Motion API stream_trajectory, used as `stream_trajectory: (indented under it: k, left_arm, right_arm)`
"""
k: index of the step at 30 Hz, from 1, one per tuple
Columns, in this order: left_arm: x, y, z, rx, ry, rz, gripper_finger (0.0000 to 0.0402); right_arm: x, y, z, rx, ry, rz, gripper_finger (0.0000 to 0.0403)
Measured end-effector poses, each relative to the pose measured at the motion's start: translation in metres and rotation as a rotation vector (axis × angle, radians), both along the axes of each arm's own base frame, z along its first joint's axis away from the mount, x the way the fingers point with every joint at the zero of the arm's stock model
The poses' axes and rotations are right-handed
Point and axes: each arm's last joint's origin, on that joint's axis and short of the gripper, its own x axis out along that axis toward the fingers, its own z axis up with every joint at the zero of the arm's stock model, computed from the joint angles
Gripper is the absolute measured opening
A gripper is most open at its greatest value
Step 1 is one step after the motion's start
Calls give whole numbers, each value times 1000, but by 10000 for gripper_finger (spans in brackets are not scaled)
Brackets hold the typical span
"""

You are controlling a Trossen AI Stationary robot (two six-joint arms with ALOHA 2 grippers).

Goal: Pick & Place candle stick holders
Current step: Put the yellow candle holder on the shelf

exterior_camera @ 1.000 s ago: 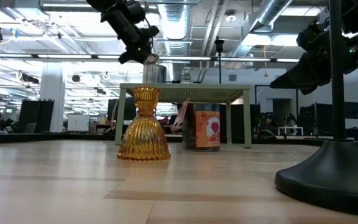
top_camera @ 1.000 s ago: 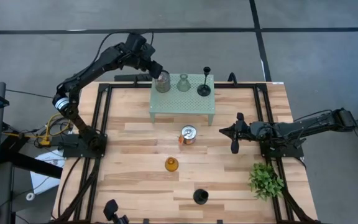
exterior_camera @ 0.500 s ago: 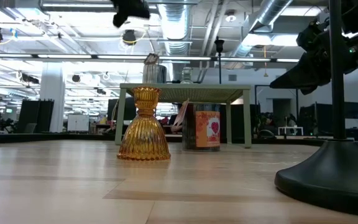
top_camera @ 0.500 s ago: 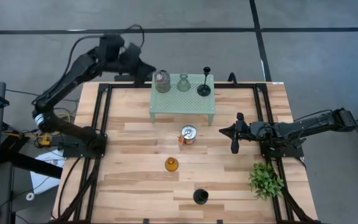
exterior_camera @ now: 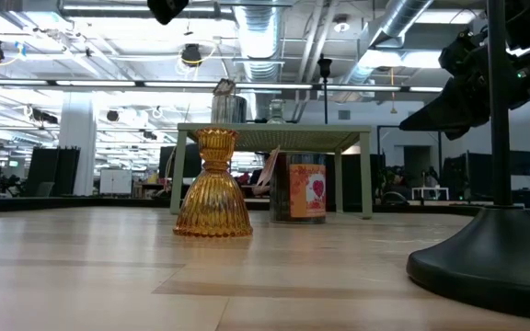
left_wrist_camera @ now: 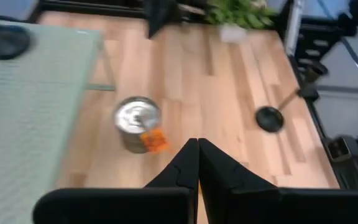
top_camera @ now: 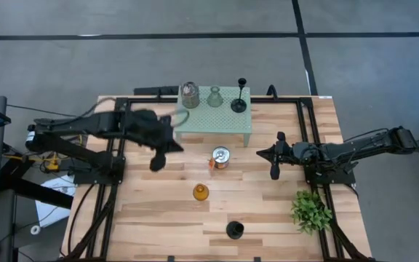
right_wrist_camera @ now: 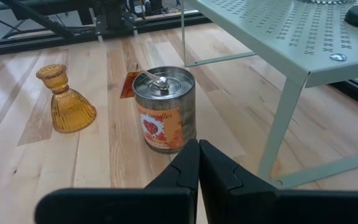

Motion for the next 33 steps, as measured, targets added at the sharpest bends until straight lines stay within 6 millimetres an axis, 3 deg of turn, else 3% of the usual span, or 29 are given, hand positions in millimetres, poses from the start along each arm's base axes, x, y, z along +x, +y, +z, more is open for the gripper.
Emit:
stream_trajectory:
  k: [8,15,22,33]
  left_arm:
    - [23,-34,-44,67,-38,-149,5]
    - [26,-56,-81,147,40,-227,4]
    - [48,-75,-102,168,45,-249,7]
    - [77,-83,-136,232,139,-274,87]
  right_arm:
    - [0,0,0,24,-10,-9,0]
    - [0,0,1,25,-16,-9,0]
    - [1,0,2,27,-32,-9,0]
    - [1,0,3,65,-54,-20,0]
